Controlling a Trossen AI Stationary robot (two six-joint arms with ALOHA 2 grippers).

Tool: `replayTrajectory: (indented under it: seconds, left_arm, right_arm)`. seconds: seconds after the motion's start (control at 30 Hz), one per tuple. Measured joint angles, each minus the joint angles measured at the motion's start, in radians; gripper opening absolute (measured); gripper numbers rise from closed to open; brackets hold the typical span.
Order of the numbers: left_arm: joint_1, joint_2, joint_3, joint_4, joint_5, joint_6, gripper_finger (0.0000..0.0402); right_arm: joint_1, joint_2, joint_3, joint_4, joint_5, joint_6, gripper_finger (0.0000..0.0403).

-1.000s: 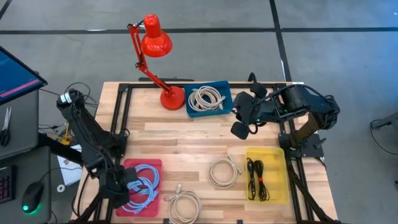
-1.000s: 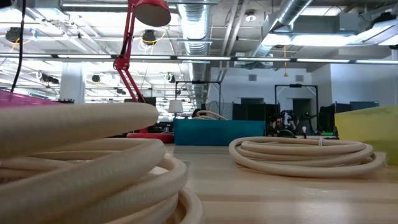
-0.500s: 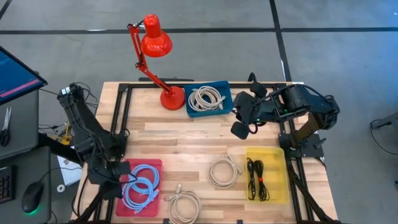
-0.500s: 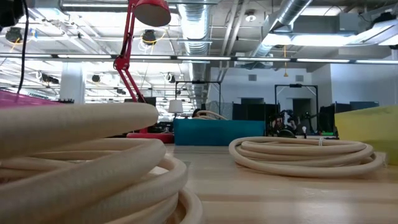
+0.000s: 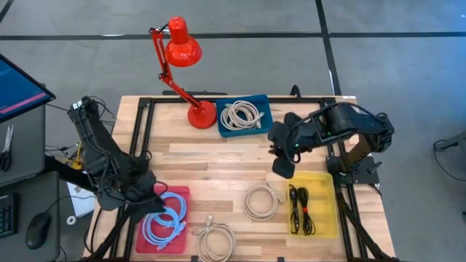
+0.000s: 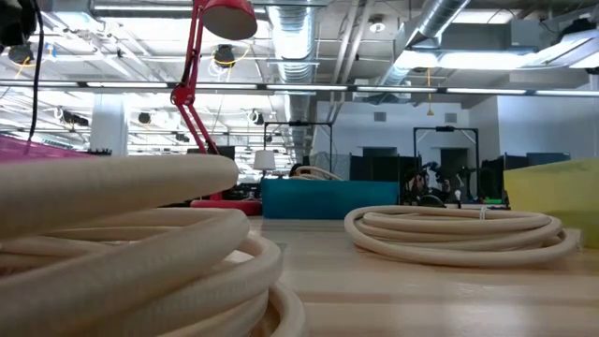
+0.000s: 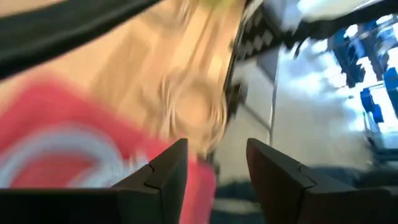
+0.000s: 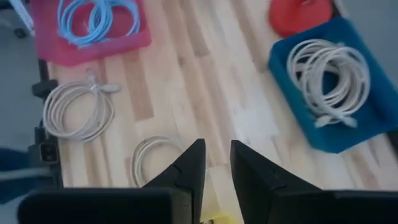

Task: Sort HDMI cables
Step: Put the brown HDMI cable into the blue bin

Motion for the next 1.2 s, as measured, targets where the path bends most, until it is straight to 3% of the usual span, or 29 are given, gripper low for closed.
replayTrajectory:
  seconds: [0.13, 0.53, 0.7, 0.87, 1.2]
  left_arm:
    - [0.029, 0.0, 0.0, 0.11, -0.117, 0.222, 0.0146]
    - [0.379, 0.003, 0.0, 0.18, 0.01, 0.69, 0.0094]
    - [0.503, 0.003, 0.0, 0.242, 0.113, 0.812, 0.0092]
    - [0.58, 0.003, 0.0, 0.291, 0.128, 0.928, 0.0092]
    - [0.628, 0.003, 0.0, 0.311, 0.129, 0.979, 0.0092]
  right_arm:
    - [0.018, 0.0, -0.001, 0.0, -0.015, 0.024, 0.0068]
    - [0.197, -0.024, -0.011, 0.0, 0.147, 0.11, 0.0068]
    - [0.263, -0.023, -0.058, 0.0, 0.195, 0.164, 0.0068]
    - [0.296, -0.024, -0.148, -0.001, 0.197, 0.226, 0.0068]
    - [0.34, -0.023, -0.44, 0.111, 0.051, 0.374, 0.0068]
